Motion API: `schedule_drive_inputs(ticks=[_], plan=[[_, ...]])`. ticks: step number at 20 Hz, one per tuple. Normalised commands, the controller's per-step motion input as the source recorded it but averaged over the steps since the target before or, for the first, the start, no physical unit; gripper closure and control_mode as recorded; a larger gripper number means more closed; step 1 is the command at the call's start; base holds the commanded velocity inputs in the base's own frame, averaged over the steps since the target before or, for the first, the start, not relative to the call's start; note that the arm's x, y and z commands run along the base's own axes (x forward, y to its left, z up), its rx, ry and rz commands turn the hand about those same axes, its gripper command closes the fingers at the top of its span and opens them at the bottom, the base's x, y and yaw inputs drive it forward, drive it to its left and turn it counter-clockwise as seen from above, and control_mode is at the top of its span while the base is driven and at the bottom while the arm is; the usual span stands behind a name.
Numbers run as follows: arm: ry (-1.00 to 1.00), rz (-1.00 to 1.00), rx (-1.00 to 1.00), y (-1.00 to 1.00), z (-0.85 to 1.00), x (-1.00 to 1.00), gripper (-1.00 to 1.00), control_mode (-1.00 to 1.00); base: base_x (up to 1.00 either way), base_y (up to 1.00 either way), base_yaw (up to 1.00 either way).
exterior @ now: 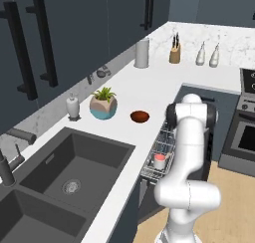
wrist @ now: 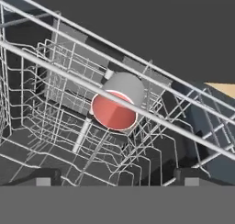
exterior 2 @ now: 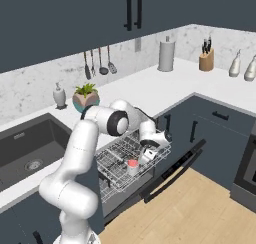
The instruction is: Pick up the cup and bowl from the counter, place them in the dishwasher, and close the dishwasher door.
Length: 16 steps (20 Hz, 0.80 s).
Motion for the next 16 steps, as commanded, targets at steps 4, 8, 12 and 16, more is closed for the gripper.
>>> schedule_drive_inputs(ticks=[4,8,12,16], plan=[[-0.12,0.0,0.08,-0.49,1.0,-0.4,-1.0,-1.0,0.0,0.0,0.0],[-0.33,0.09,0.02,-0.11,1.0,-0.52,-1.0,-1.0,0.0,0.0,0.0],[-0.43,0.15,0.0,0.2,1.0,-0.51,-1.0,-1.0,0.0,0.0,0.0],[-0.41,0.14,-0.04,0.59,0.82,-0.17,-1.0,-1.0,0.0,0.0,0.0]])
